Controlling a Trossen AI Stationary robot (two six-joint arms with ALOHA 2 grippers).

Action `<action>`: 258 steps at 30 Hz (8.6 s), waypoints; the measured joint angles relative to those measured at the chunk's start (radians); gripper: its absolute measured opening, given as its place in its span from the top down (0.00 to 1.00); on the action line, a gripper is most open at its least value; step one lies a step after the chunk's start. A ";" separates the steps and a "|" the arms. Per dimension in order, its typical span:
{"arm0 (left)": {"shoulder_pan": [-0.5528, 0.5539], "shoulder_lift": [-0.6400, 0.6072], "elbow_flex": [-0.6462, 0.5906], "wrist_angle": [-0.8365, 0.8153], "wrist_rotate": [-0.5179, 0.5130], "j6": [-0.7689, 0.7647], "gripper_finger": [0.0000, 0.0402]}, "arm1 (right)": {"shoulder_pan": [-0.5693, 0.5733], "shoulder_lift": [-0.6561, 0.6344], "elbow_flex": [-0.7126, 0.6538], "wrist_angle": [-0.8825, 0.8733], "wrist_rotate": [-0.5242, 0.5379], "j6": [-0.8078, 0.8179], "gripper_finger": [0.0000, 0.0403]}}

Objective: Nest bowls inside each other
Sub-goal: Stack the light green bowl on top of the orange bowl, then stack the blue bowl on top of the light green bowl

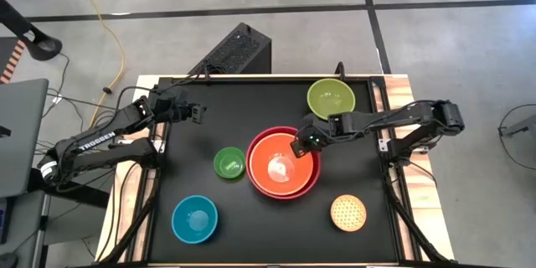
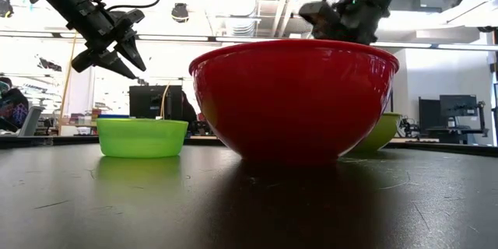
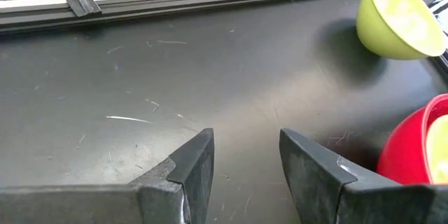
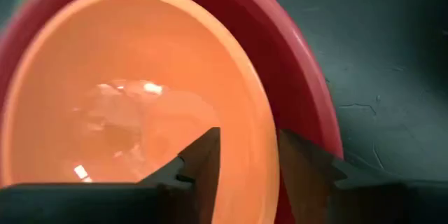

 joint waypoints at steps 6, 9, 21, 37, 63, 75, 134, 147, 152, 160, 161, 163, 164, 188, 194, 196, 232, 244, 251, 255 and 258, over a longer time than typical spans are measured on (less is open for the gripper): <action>0.000 0.000 0.000 0.000 0.002 0.000 0.62 | -0.034 -0.072 0.082 -0.119 -0.005 -0.014 0.51; 0.000 0.000 0.000 0.000 0.002 0.000 0.62 | -0.078 -0.116 0.103 -0.174 0.023 -0.006 0.51; 0.000 0.000 0.000 0.000 0.035 -0.019 0.62 | -0.617 -0.141 0.104 -0.418 0.081 -0.258 0.46; 0.000 0.000 0.000 -0.001 0.035 -0.057 0.62 | -0.961 0.006 0.013 -0.360 -0.033 -0.568 0.42; 0.000 0.000 0.000 0.000 0.057 -0.083 0.62 | -1.000 -0.028 -0.003 -0.283 -0.082 -0.581 0.94; 0.000 0.000 0.000 0.003 0.036 0.009 0.62 | -0.627 -0.126 0.351 -0.374 -0.031 -0.412 0.96; 0.000 0.001 0.000 0.000 0.058 0.156 0.62 | 0.149 0.147 0.223 -0.284 0.080 0.330 0.63; 0.000 0.001 0.000 -0.005 0.063 0.156 0.62 | 0.125 0.038 0.303 -0.270 0.075 0.217 0.48; 0.000 0.001 0.000 0.007 0.350 0.227 0.62 | 0.136 0.022 0.309 -0.059 0.074 0.113 0.49; -0.206 -0.002 0.001 0.003 0.751 0.240 0.64 | 0.199 0.065 0.310 0.337 0.070 -0.039 0.51; -0.245 -0.002 0.001 0.001 0.713 0.235 0.65 | 0.206 0.071 0.310 0.370 0.066 -0.075 0.51; -0.318 0.004 0.001 -0.001 0.597 0.196 0.67 | 0.217 0.106 0.309 0.473 0.042 -0.146 0.51; -0.349 0.007 0.001 -0.001 0.551 0.166 0.67 | 0.217 0.121 0.310 0.518 0.024 -0.181 0.51; -1.205 0.256 0.051 -0.190 0.138 -0.158 0.71 | 0.357 0.346 0.392 0.716 -0.145 -0.335 0.51; -1.217 0.377 0.051 -0.176 0.063 -0.131 0.71 | 0.372 0.348 0.392 0.693 -0.065 -0.302 0.51; -1.219 0.395 0.051 -0.169 0.068 -0.122 0.71 | 0.372 0.348 0.392 0.688 -0.052 -0.297 0.51; -0.963 0.378 0.456 -0.569 -0.221 -0.211 0.99 | 0.401 0.276 0.390 0.421 0.175 -0.044 0.63; -0.731 0.407 0.484 -0.452 -0.372 -0.236 0.99 | 0.153 0.263 0.390 0.400 0.166 -0.045 0.61; -0.679 0.428 0.484 -0.396 -0.354 -0.206 0.99 | 0.102 0.263 0.390 0.359 0.150 -0.090 0.61; -0.649 0.426 0.484 -0.370 -0.331 -0.188 0.99 | 0.092 0.264 0.390 0.318 0.151 -0.110 0.62; -0.629 0.426 0.484 -0.354 -0.305 -0.185 1.00 | 0.086 0.264 0.390 0.313 0.153 -0.119 0.62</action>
